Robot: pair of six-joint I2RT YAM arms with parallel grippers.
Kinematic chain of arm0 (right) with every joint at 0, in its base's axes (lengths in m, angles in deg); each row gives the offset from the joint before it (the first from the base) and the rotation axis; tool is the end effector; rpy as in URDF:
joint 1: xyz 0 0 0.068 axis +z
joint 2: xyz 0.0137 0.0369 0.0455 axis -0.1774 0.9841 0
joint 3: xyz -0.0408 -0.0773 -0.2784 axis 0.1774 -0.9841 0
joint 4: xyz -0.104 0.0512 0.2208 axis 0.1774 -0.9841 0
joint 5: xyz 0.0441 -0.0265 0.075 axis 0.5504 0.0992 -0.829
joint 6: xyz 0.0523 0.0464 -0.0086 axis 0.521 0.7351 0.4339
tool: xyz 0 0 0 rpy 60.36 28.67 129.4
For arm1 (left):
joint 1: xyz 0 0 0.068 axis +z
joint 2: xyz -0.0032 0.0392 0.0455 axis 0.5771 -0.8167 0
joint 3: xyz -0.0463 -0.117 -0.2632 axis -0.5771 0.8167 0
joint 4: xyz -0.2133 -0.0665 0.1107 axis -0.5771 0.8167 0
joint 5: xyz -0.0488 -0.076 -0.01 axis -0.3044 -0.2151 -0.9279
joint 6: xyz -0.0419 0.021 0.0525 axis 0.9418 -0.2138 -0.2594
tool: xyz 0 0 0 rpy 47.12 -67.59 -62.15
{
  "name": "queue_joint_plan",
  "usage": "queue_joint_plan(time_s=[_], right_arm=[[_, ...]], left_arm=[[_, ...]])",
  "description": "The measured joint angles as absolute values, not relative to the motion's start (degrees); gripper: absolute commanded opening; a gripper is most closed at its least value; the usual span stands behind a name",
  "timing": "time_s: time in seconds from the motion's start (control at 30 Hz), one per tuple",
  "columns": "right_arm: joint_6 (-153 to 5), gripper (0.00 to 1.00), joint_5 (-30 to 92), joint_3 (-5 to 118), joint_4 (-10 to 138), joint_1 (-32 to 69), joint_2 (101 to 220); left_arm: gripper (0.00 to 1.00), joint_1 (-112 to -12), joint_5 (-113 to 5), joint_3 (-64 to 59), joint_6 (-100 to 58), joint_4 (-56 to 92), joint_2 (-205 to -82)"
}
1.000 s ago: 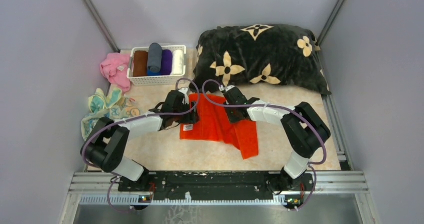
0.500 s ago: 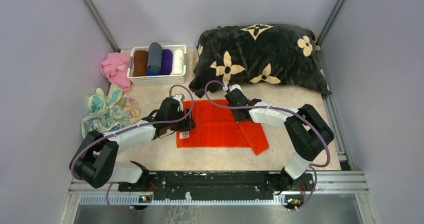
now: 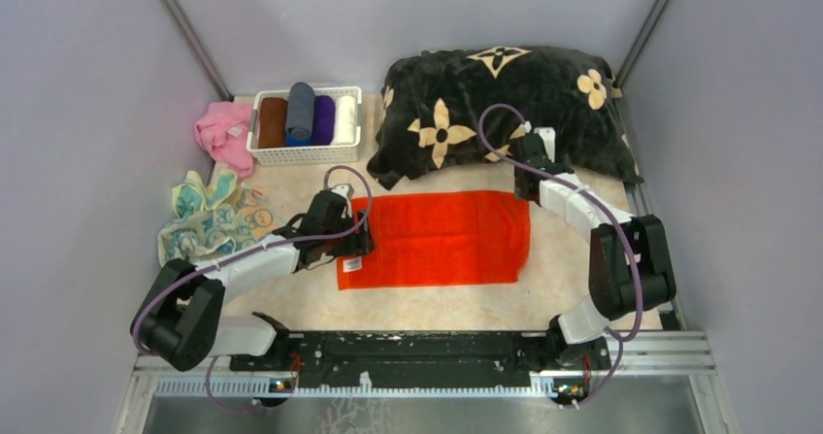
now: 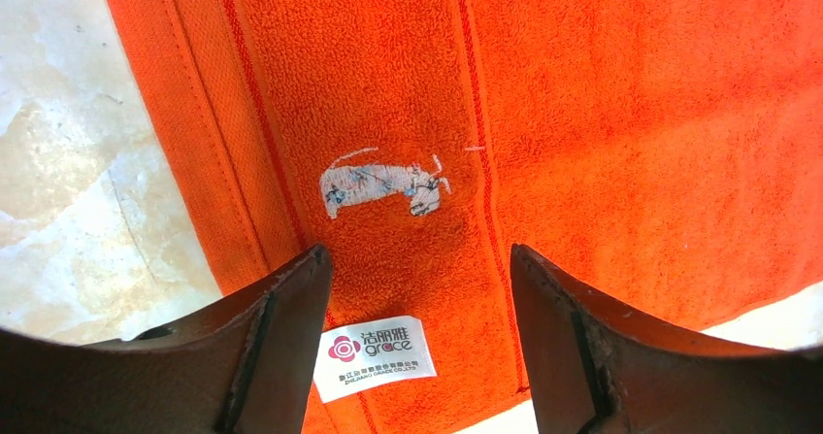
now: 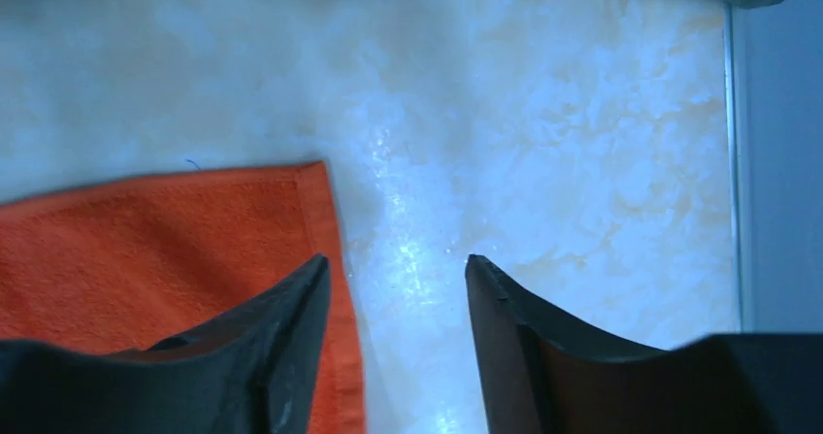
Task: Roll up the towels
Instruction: Flatten out the towel at the center of the board.
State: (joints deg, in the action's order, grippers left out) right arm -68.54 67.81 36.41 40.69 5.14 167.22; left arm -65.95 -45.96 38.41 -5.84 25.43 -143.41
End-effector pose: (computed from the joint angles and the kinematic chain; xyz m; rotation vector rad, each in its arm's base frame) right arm 0.3048 0.0551 0.2198 0.1249 2.4270 -0.4249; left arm 0.2086 -0.1241 0.1708 0.0792 2.4795 -0.4475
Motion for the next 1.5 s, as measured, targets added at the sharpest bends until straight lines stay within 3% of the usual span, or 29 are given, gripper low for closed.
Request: queue_joint_plan(time_s=[0.17,0.37,0.67,0.97,1.23,1.5], right_arm=[[-68.8,0.65,66.1,37.3,39.8,5.0,164.1],[-67.9,0.71,51.7,34.8,41.1,5.2,156.4],[-67.8,0.68,44.4,32.1,43.6,-0.4,160.3],[-72.1,0.6,40.8,35.5,49.4,-3.9,169.0],[-73.9,0.59,38.8,36.2,52.7,-4.0,171.3],[-74.7,0.59,37.5,36.2,53.8,-4.0,171.3]], left_arm=[[0.78,-65.9,-45.0,38.4,-5.9,26.9,-142.7],[0.79,-64.9,-44.0,37.6,-6.2,28.7,-142.8],[0.82,-59.4,-43.1,34.1,-9.0,34.2,-141.5],[0.71,-47.5,-47.7,20.5,-17.6,34.8,-150.8],[0.53,-45.8,-48.6,11.4,-25.5,37.2,-166.7],[0.46,-44.8,-48.5,7.5,-30.4,39.9,-169.6]])
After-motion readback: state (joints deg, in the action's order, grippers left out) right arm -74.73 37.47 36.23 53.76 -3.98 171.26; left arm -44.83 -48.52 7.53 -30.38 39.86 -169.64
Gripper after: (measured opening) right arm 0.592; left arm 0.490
